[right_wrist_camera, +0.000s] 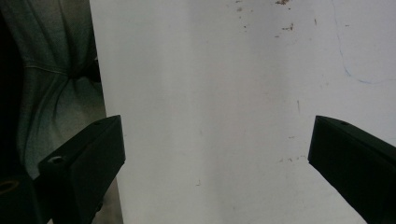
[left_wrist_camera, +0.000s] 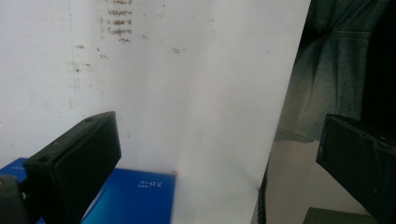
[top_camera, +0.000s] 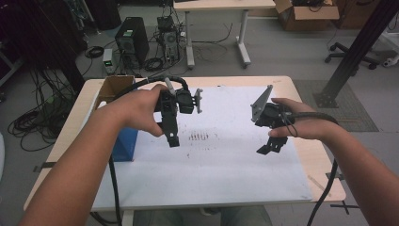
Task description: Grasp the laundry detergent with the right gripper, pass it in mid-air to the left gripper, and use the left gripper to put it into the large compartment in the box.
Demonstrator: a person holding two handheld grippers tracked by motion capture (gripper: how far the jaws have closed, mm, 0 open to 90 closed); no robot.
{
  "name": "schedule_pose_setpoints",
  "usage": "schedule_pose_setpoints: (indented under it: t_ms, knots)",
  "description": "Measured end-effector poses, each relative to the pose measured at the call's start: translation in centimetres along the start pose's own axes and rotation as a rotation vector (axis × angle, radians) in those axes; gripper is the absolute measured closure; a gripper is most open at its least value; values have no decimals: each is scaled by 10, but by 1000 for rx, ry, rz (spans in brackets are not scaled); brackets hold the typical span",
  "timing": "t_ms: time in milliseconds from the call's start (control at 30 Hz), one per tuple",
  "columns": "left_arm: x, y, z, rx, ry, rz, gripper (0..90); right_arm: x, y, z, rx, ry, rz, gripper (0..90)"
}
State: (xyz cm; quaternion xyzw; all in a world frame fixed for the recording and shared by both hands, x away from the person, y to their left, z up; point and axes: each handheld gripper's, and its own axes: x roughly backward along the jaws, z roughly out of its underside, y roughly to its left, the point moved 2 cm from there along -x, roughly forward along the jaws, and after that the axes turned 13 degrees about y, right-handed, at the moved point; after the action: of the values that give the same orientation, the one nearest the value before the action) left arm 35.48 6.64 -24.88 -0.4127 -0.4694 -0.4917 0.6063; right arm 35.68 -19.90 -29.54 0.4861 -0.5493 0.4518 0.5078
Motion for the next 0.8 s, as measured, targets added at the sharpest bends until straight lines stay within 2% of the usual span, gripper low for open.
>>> schedule_pose_setpoints:
  t_ms: [300,800]
  knots:
    - [0,2,4,15,-8,-1,2,0,-1,1,-5,-7,0,39]
    - [-1,3,3,12,-4,5,2,0,-1,3,-10,-5,-2,39]
